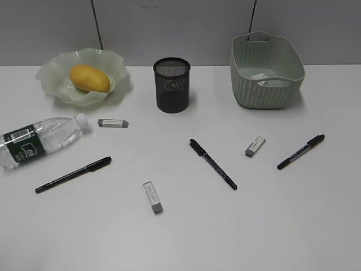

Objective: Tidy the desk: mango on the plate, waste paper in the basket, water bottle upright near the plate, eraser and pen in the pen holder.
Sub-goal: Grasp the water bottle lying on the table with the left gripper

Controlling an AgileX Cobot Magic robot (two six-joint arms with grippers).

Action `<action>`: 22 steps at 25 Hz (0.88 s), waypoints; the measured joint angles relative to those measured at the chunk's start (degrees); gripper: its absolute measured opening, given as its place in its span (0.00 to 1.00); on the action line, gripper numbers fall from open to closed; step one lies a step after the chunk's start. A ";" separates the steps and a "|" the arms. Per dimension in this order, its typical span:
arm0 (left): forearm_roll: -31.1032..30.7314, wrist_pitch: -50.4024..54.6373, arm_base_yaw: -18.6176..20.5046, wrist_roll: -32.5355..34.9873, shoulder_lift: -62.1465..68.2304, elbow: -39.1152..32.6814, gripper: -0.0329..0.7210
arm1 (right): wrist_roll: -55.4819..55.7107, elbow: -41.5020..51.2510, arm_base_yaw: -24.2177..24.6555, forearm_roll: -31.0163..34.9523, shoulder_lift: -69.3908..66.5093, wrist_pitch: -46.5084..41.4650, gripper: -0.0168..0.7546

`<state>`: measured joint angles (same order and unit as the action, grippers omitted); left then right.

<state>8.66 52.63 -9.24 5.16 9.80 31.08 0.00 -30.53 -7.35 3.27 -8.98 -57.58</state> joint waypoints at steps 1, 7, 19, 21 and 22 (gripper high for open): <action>0.07 -0.24 0.00 0.00 0.00 0.00 0.62 | 0.00 0.04 0.00 0.00 0.00 -0.19 0.67; 0.28 -6.50 0.00 0.00 1.38 0.00 0.62 | 0.00 0.04 0.00 0.00 0.05 -1.42 0.66; -4.25 -18.25 -0.49 0.00 30.40 6.80 0.68 | 0.00 0.04 0.00 0.00 0.05 -1.84 0.66; -4.87 -17.03 -0.56 0.64 38.76 11.38 0.68 | 0.00 0.04 0.00 0.00 0.05 -1.84 0.66; -4.97 -16.02 -0.56 1.19 42.22 13.50 0.68 | 0.00 0.04 0.00 0.00 0.05 -1.84 0.66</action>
<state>3.69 36.60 -9.80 6.35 52.03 44.58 0.00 -30.49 -7.35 3.27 -8.93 -59.41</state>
